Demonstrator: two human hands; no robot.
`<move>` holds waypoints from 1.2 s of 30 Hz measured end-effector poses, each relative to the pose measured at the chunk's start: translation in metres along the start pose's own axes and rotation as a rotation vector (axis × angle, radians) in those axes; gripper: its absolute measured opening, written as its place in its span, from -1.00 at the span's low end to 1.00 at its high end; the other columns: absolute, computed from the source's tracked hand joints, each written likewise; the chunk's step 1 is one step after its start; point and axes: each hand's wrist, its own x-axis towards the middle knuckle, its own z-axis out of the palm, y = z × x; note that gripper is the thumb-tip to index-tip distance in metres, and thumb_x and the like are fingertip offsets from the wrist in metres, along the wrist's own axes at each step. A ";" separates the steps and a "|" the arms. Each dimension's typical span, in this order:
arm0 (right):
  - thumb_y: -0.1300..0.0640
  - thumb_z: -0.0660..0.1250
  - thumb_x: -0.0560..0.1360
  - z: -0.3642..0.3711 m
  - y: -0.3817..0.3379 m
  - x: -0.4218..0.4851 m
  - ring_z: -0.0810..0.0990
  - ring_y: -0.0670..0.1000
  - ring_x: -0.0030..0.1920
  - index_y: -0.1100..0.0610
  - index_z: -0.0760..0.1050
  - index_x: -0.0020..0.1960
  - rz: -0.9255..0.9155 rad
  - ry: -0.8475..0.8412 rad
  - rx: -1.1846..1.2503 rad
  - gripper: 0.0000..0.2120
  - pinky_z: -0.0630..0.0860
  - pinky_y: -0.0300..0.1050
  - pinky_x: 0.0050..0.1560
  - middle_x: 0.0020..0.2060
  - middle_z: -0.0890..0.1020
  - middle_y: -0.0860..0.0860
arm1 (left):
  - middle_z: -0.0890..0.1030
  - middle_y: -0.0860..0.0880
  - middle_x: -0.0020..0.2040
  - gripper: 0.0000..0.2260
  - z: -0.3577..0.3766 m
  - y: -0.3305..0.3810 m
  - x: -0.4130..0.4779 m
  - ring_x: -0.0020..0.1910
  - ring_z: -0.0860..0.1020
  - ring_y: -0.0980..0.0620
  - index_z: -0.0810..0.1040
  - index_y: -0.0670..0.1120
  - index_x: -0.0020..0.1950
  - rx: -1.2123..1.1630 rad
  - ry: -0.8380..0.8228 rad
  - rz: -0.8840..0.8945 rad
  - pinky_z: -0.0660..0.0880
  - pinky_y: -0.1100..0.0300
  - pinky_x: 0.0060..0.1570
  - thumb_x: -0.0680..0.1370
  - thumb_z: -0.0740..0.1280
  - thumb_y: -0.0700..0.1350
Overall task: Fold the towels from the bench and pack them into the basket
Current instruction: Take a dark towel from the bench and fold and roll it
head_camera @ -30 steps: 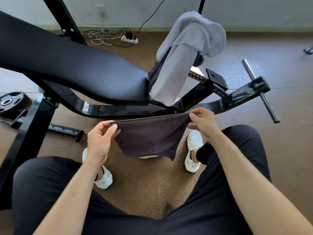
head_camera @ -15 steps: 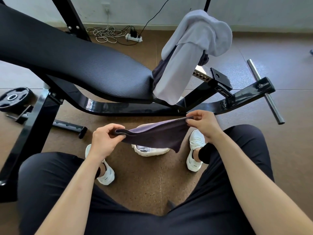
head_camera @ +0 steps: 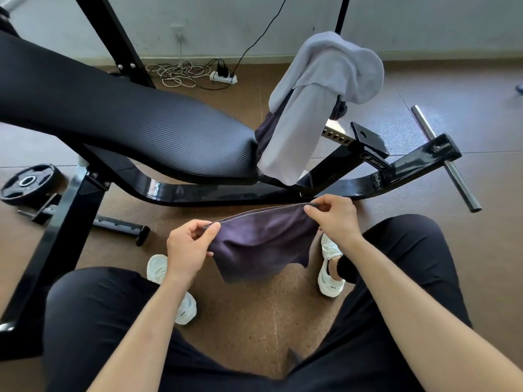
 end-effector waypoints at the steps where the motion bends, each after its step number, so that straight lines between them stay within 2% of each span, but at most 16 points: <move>1: 0.09 0.53 0.46 0.003 -0.003 -0.002 0.62 -0.12 -0.23 -0.07 0.64 -0.18 -0.015 -0.007 0.009 -0.89 0.54 -0.18 -0.12 -0.32 0.65 -0.14 | 0.73 -0.04 -0.16 -0.97 0.003 0.002 -0.001 -0.14 0.70 -0.05 0.69 0.02 -0.07 -0.020 -0.008 0.002 0.60 0.16 -0.33 0.55 0.49 -0.12; 4: 0.09 0.54 0.46 0.014 -0.008 -0.008 0.66 -0.11 -0.20 -0.02 0.69 -0.16 -0.002 -0.027 0.066 -0.95 0.61 -0.10 -0.05 -0.30 0.69 -0.10 | 0.74 0.03 -0.16 -0.94 0.013 0.008 -0.004 -0.09 0.70 0.03 0.69 0.04 -0.08 -0.041 -0.027 0.011 0.61 0.11 -0.09 0.54 0.49 -0.12; 6: 0.08 0.53 0.46 0.023 -0.010 -0.012 0.69 -0.08 -0.19 0.00 0.70 -0.14 0.010 -0.041 0.106 -0.98 0.65 0.00 0.00 -0.29 0.71 -0.08 | 0.74 0.01 -0.15 -0.96 0.020 0.014 -0.007 -0.09 0.69 0.05 0.69 -0.01 -0.07 -0.083 -0.049 -0.013 0.61 0.11 -0.05 0.54 0.49 -0.14; 10: 0.14 0.50 0.50 0.038 -0.020 -0.026 0.69 -0.10 -0.17 0.02 0.72 -0.06 -0.038 -0.141 0.188 -0.96 0.66 -0.06 -0.04 -0.24 0.72 -0.07 | 0.75 -0.02 -0.13 -0.95 0.034 0.020 -0.014 -0.06 0.71 -0.05 0.70 -0.04 -0.03 -0.190 -0.163 -0.103 0.64 0.06 -0.10 0.55 0.47 -0.18; 12: 0.13 0.47 0.53 0.043 -0.023 -0.034 0.70 -0.11 -0.09 0.00 0.71 0.01 -0.081 -0.236 0.168 -0.92 0.65 -0.10 -0.01 -0.17 0.73 -0.10 | 0.75 -0.02 -0.10 -0.93 0.040 0.022 -0.018 -0.04 0.71 -0.02 0.70 -0.04 0.00 -0.206 -0.210 -0.120 0.63 0.14 -0.15 0.56 0.46 -0.18; 14: 0.12 0.46 0.54 0.046 -0.025 -0.037 0.70 -0.11 -0.05 0.00 0.71 0.05 -0.106 -0.287 0.164 -0.89 0.66 -0.07 0.04 -0.13 0.73 -0.12 | 0.74 -0.05 -0.08 -0.91 0.043 0.026 -0.023 -0.06 0.71 0.00 0.70 -0.07 0.05 -0.202 -0.247 -0.108 0.61 0.22 -0.17 0.56 0.45 -0.19; 17: 0.14 0.46 0.54 0.049 -0.026 -0.039 0.70 -0.11 -0.02 0.01 0.71 0.09 -0.137 -0.311 0.154 -0.85 0.67 -0.01 0.08 -0.09 0.74 -0.12 | 0.74 -0.07 -0.02 -0.87 0.045 0.027 -0.024 -0.02 0.71 -0.01 0.70 -0.09 0.10 -0.243 -0.271 -0.137 0.63 0.20 -0.13 0.57 0.44 -0.19; 21: 0.13 0.45 0.55 0.054 -0.029 -0.047 0.68 -0.12 0.02 0.05 0.69 0.15 -0.193 -0.333 0.071 -0.82 0.66 -0.10 0.11 -0.01 0.72 -0.09 | 0.74 -0.02 -0.01 -0.85 0.046 0.029 -0.026 0.01 0.72 0.03 0.69 -0.06 0.12 -0.265 -0.267 -0.144 0.65 0.20 -0.10 0.57 0.44 -0.21; 25: 0.13 0.48 0.52 0.058 -0.029 -0.050 0.68 -0.16 -0.02 0.06 0.71 0.12 -0.231 -0.321 0.046 -0.83 0.64 -0.21 0.07 -0.05 0.73 -0.09 | 0.75 -0.04 -0.02 -0.82 0.043 0.028 -0.029 -0.02 0.73 0.01 0.69 -0.10 0.14 -0.204 -0.254 -0.123 0.68 0.14 -0.06 0.55 0.46 -0.23; 29: 0.17 0.48 0.52 0.058 -0.029 -0.050 0.68 -0.18 -0.04 0.07 0.72 0.10 -0.204 -0.264 0.066 -0.84 0.62 -0.26 0.05 -0.07 0.74 -0.09 | 0.76 -0.05 -0.07 -0.85 0.041 0.028 -0.030 -0.07 0.74 -0.01 0.71 -0.12 0.08 -0.178 -0.213 -0.093 0.68 0.14 -0.08 0.52 0.49 -0.24; 32: 0.15 0.48 0.53 0.058 -0.028 -0.049 0.68 -0.16 -0.01 0.07 0.72 0.11 -0.184 -0.234 0.060 -0.84 0.64 -0.20 0.09 -0.04 0.73 -0.08 | 0.75 -0.04 -0.07 -0.86 0.042 0.028 -0.032 -0.07 0.73 0.00 0.72 -0.11 0.06 -0.173 -0.202 -0.080 0.68 0.15 -0.09 0.52 0.49 -0.24; 36: 0.10 0.51 0.49 0.061 -0.028 -0.050 0.67 -0.11 0.08 0.08 0.67 0.22 -0.228 -0.374 0.053 -0.70 0.64 -0.06 0.16 0.06 0.72 -0.06 | 0.75 -0.05 -0.04 -0.87 0.039 0.028 -0.033 -0.04 0.73 0.00 0.72 -0.12 0.08 -0.195 -0.234 -0.049 0.67 0.17 -0.09 0.56 0.44 -0.25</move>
